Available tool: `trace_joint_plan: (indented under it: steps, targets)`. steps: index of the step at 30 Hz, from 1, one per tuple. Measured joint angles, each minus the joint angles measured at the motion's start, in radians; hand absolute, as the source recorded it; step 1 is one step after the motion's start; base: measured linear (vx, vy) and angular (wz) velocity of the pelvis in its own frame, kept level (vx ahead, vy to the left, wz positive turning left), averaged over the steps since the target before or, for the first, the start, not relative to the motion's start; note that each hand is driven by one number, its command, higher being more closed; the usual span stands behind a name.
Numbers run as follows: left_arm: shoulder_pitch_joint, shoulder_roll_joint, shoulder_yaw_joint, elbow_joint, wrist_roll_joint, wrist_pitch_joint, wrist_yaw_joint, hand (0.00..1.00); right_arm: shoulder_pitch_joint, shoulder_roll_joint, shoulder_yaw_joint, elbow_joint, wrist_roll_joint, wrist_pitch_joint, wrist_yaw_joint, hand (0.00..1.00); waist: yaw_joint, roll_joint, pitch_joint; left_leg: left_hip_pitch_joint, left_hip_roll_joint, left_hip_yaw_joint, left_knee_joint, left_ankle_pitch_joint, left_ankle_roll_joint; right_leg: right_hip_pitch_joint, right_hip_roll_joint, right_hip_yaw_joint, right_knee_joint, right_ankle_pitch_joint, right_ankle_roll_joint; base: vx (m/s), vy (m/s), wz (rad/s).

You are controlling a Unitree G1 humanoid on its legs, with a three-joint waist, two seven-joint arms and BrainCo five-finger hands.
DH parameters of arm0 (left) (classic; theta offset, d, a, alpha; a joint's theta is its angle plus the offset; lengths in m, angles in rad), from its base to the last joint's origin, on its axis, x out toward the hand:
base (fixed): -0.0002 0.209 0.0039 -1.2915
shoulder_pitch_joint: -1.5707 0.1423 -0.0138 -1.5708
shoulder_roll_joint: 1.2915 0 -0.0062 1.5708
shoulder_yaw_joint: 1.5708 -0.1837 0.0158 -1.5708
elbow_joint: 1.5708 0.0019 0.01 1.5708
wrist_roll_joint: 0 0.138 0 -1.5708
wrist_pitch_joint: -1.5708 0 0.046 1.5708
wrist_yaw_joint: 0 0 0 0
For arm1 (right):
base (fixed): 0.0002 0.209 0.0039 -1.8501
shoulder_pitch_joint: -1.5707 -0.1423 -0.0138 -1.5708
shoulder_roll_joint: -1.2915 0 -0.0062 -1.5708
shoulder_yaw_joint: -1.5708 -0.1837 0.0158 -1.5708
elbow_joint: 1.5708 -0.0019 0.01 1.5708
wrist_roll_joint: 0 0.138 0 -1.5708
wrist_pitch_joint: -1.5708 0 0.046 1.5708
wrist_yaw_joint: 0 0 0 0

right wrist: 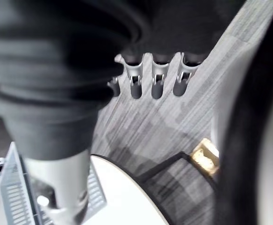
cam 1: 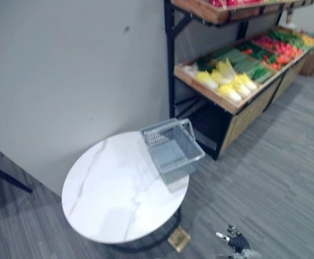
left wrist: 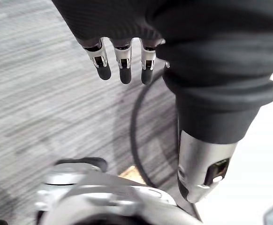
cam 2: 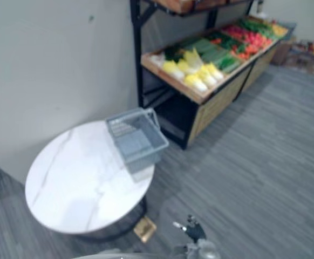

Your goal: Pick vegetable in the basket

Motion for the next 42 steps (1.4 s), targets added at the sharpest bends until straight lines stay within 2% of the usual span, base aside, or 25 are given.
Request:
trace_joint_plan:
  steps: [1, 3, 4, 6, 7, 8, 9, 10, 11, 13, 16, 18, 20, 22, 23, 24, 25, 27, 30, 31, 34, 35, 36, 39, 42]
  targets:
    - [-0.035, 0.008, -0.019, -0.003, -0.001, 0.0, 0.005, 0.0, -0.004, -0.008, -0.007, -0.003, 0.001, 0.0, 0.001, 0.0, -0.012, -0.003, 0.002, 0.025, 0.003, -0.046, -0.01, 0.0, -0.001, -0.043, -0.007, -0.032, -0.082, -0.04, -0.001, 0.4, -0.056, 1.23]
    - [-0.08, -0.008, -0.03, -0.043, -0.004, -0.015, 0.015, 0.0, -0.007, -0.01, -0.021, -0.002, 0.003, 0.0, 0.0, 0.0, -0.016, -0.003, 0.003, 0.05, 0.01, -0.111, -0.012, -0.018, -0.029, -0.072, -0.007, -0.043, -0.324, -0.051, -0.01, 0.46, -0.138, 1.29]
    - [-0.092, -0.019, -0.044, -0.065, -0.025, -0.022, 0.017, 0.0, -0.006, -0.006, -0.024, -0.002, 0.003, 0.0, 0.0, 0.0, -0.013, -0.004, 0.004, 0.061, 0.017, -0.149, -0.009, -0.033, -0.046, -0.064, -0.002, -0.035, -0.499, -0.048, -0.008, 0.35, -0.183, 0.93]
    - [-0.097, -0.038, -0.059, -0.075, -0.036, -0.03, 0.026, 0.0, -0.008, 0.002, -0.022, 0.0, 0.003, 0.001, 0.001, 0.0, -0.009, -0.004, 0.004, 0.059, 0.032, -0.191, 0.006, -0.062, -0.068, -0.036, 0.011, -0.001, -0.743, -0.03, -0.002, 0.3, -0.244, 0.86]
    - [-0.099, -0.053, -0.057, -0.079, -0.043, -0.036, 0.028, 0.0, -0.013, 0.016, -0.023, 0.007, 0.003, 0.002, 0.0, 0.0, -0.005, -0.006, 0.005, 0.049, 0.046, -0.227, 0.033, -0.09, -0.085, -0.019, 0.022, 0.049, -0.89, 0.012, -0.006, 0.39, -0.445, 0.88]
    - [-0.097, -0.057, -0.055, -0.091, -0.041, -0.039, 0.033, 0.0, -0.014, 0.022, -0.028, 0.009, 0.002, 0.002, 0.0, 0.0, 0.002, -0.013, 0.004, 0.032, 0.059, -0.257, 0.073, -0.127, -0.108, -0.011, 0.021, 0.083, -0.977, 0.048, -0.006, 0.26, -0.326, 0.71]
    - [-0.096, -0.057, -0.054, -0.097, -0.041, -0.043, 0.033, 0.0, -0.013, 0.026, -0.029, 0.01, 0.002, 0.003, -0.001, 0.0, 0.009, -0.02, 0.003, 0.025, 0.065, -0.269, 0.096, -0.15, -0.124, -0.002, 0.02, 0.099, -1.007, 0.057, -0.002, 0.38, -0.569, 0.67]
    - [-0.096, -0.057, -0.051, -0.091, -0.039, -0.05, 0.034, 0.0, -0.017, 0.027, -0.033, 0.017, 0.003, 0.005, -0.001, 0.0, 0.018, -0.023, 0.007, 0.025, 0.099, -0.3, 0.124, -0.191, -0.16, 0.011, 0.041, 0.092, -0.994, 0.149, 0.044, 0.23, -0.422, 0.53]
    - [-0.095, -0.072, -0.051, -0.08, -0.038, -0.049, 0.034, 0.0, -0.023, 0.015, -0.038, 0.019, 0.003, 0.006, 0.0, 0.0, 0.016, 0.001, 0.008, 0.025, 0.129, -0.318, 0.122, -0.195, -0.168, 0.012, 0.065, 0.062, -0.972, 0.12, 0.038, 0.37, -0.596, 0.63]
    - [-0.098, -0.1, -0.025, -0.052, -0.036, -0.05, 0.025, 0.0, -0.036, -0.015, -0.045, 0.026, 0.004, 0.006, -0.003, 0.0, 0.013, 0.046, 0.004, 0.026, 0.192, -0.327, 0.109, -0.157, -0.204, 0.013, 0.1, -0.006, -0.907, 0.053, 0.007, 0.3, -0.427, 0.64]
    - [-0.096, -0.118, 0.047, -0.044, -0.037, -0.05, 0.02, 0.0, -0.051, -0.016, -0.018, 0.058, 0.003, 0.008, 0.001, 0.0, 0.017, 0.055, -0.001, -0.011, 0.243, -0.383, 0.156, -0.094, -0.232, 0.057, 0.133, -0.098, -0.893, 0.002, -0.038, 0.24, -0.378, 0.68]
    - [-0.097, -0.116, 0.068, -0.044, -0.042, -0.049, 0.013, 0.0, -0.055, -0.015, 0.003, 0.058, 0.003, 0.008, 0.003, 0.0, 0.015, 0.051, 0.0, -0.074, 0.249, -0.397, 0.244, -0.06, -0.239, 0.081, 0.135, -0.149, -0.905, -0.018, -0.058, 0.17, -0.305, 0.76]
    - [-0.104, -0.103, 0.071, -0.044, -0.043, -0.048, 0.006, 0.0, -0.052, -0.015, 0.004, 0.059, 0.003, 0.008, 0.003, 0.0, 0.015, 0.038, 0.01, -0.125, 0.251, -0.354, 0.315, 0.008, -0.248, 0.13, 0.128, -0.206, -0.929, -0.026, -0.07, 0.14, -0.284, 0.81]
    - [-0.106, -0.092, 0.068, -0.048, -0.043, -0.047, -0.001, 0.0, -0.043, -0.023, 0.002, 0.061, 0.003, 0.009, 0.0, 0.0, 0.014, 0.024, 0.019, -0.136, 0.268, -0.22, 0.319, 0.106, -0.249, 0.196, 0.112, -0.261, -0.976, -0.027, -0.074, 0.1, -0.23, 0.84]
    - [-0.106, -0.093, 0.066, -0.048, -0.042, -0.046, -0.003, 0.0, -0.039, -0.031, 0.002, 0.061, 0.003, 0.009, -0.004, 0.0, 0.01, 0.027, 0.021, -0.136, 0.295, -0.127, 0.318, 0.107, -0.235, 0.222, 0.11, -0.299, -0.998, -0.026, -0.075, 0.06, -0.19, 0.77]
    - [-0.105, -0.093, 0.065, -0.048, -0.042, -0.045, -0.004, 0.0, -0.038, -0.041, 0.0, 0.06, 0.003, 0.009, -0.007, 0.0, 0.007, 0.03, 0.022, -0.137, 0.302, -0.089, 0.313, 0.101, -0.231, 0.233, 0.111, -0.317, -1.008, -0.026, -0.075, 0.02, -0.133, 0.72]
    - [-0.104, -0.092, 0.065, -0.048, -0.041, -0.044, -0.005, 0.0, -0.036, -0.059, -0.001, 0.057, 0.003, 0.009, -0.016, 0.0, 0.003, 0.03, 0.022, -0.137, 0.304, -0.039, 0.267, 0.096, -0.233, 0.242, 0.116, -0.339, -1.023, -0.026, -0.075, -0.01, -0.074, 0.56]
    - [-0.104, -0.093, 0.066, -0.053, -0.041, -0.035, -0.004, 0.0, -0.042, -0.089, -0.006, 0.055, 0.002, 0.009, -0.032, 0.0, 0.003, 0.036, 0.023, -0.139, 0.294, -0.034, 0.167, 0.105, -0.228, 0.228, 0.135, -0.353, -1.03, -0.027, -0.074, -0.03, -0.029, 0.3]
    - [-0.104, -0.085, 0.07, -0.052, -0.038, -0.023, -0.005, 0.0, -0.059, -0.114, -0.083, 0.037, -0.013, 0.009, -0.055, 0.0, -0.001, 0.055, 0.022, -0.134, 0.291, -0.015, 0.044, 0.11, -0.222, 0.181, 0.173, -0.323, -1.035, -0.027, -0.061, -0.03, 0.051, 0.09]
    - [-0.104, -0.084, 0.069, -0.051, -0.037, -0.023, -0.005, 0.0, -0.057, -0.128, -0.121, 0.015, -0.043, 0.011, -0.082, 0.0, -0.012, 0.058, 0.025, -0.134, 0.287, -0.015, 0.007, 0.11, -0.221, 0.165, 0.183, -0.297, -1.038, -0.023, -0.056, -0.05, 0.087, 0.25]
    - [-0.102, -0.079, 0.059, -0.051, -0.036, -0.013, 0.004, 0.0, -0.067, -0.178, -0.206, -0.108, -0.129, 0.016, -0.159, 0.0, -0.015, 0.071, 0.025, -0.13, 0.273, 0.013, -0.054, 0.098, -0.226, 0.121, 0.193, -0.223, -1.043, 0.001, -0.052, -0.03, 0.104, 0.03]
    - [-0.102, -0.078, 0.059, -0.051, -0.036, -0.013, 0.005, 0.0, -0.072, -0.184, -0.21, -0.121, -0.142, 0.016, -0.167, 0.0, -0.014, 0.071, 0.025, -0.13, 0.272, 0.016, -0.054, 0.098, -0.226, 0.119, 0.193, -0.214, -1.047, 0.006, -0.051, -0.03, 0.107, -0.35]
    - [-0.098, -0.07, 0.047, -0.051, -0.032, -0.014, 0.006, 0.0, -0.093, -0.204, -0.224, -0.175, -0.213, 0.016, -0.203, 0.0, -0.013, 0.077, 0.028, -0.129, 0.267, 0.038, -0.057, 0.093, -0.218, 0.117, 0.193, -0.191, -1.068, 0.027, -0.048, -0.03, 0.093, -0.43]
    - [-0.074, -0.039, -0.01, -0.026, -0.019, -0.013, 0.006, 0.0, -0.138, -0.249, -0.243, -0.294, -0.326, 0.019, -0.257, 0.0, -0.018, 0.096, 0.023, -0.126, 0.249, 0.066, -0.06, 0.084, -0.209, 0.116, 0.188, -0.154, -1.105, 0.065, -0.041, 0.01, 0.09, -0.34]
    - [-0.036, -0.034, -0.043, -0.014, -0.019, -0.011, 0.005, 0.0, -0.176, -0.299, -0.239, -0.399, -0.406, 0.041, -0.286, 0.0, -0.026, 0.1, 0.025, -0.13, 0.237, 0.068, -0.064, 0.083, -0.209, 0.113, 0.187, -0.147, -1.119, 0.079, -0.041, 0.02, 0.031, -0.07]
